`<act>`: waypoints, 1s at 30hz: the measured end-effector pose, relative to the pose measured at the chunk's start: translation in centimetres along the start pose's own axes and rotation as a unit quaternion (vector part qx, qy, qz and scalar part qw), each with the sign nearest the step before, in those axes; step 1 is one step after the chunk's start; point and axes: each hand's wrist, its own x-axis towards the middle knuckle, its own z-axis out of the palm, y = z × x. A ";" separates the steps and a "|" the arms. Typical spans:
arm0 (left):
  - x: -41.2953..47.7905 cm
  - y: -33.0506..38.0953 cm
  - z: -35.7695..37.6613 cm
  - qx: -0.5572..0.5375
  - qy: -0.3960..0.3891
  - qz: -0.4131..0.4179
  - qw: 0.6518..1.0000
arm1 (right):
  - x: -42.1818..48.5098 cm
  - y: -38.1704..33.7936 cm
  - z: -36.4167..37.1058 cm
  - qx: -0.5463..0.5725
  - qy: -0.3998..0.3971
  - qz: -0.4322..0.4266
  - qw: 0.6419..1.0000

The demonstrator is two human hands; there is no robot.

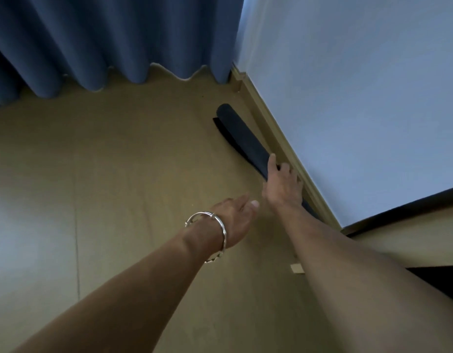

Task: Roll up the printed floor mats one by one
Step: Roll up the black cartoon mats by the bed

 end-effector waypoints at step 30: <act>-4.8 -8.4 -11.6 0.126 0.147 -0.073 0.978 | -1.6 -20.4 -3.0 0.035 -0.168 -0.257 0.951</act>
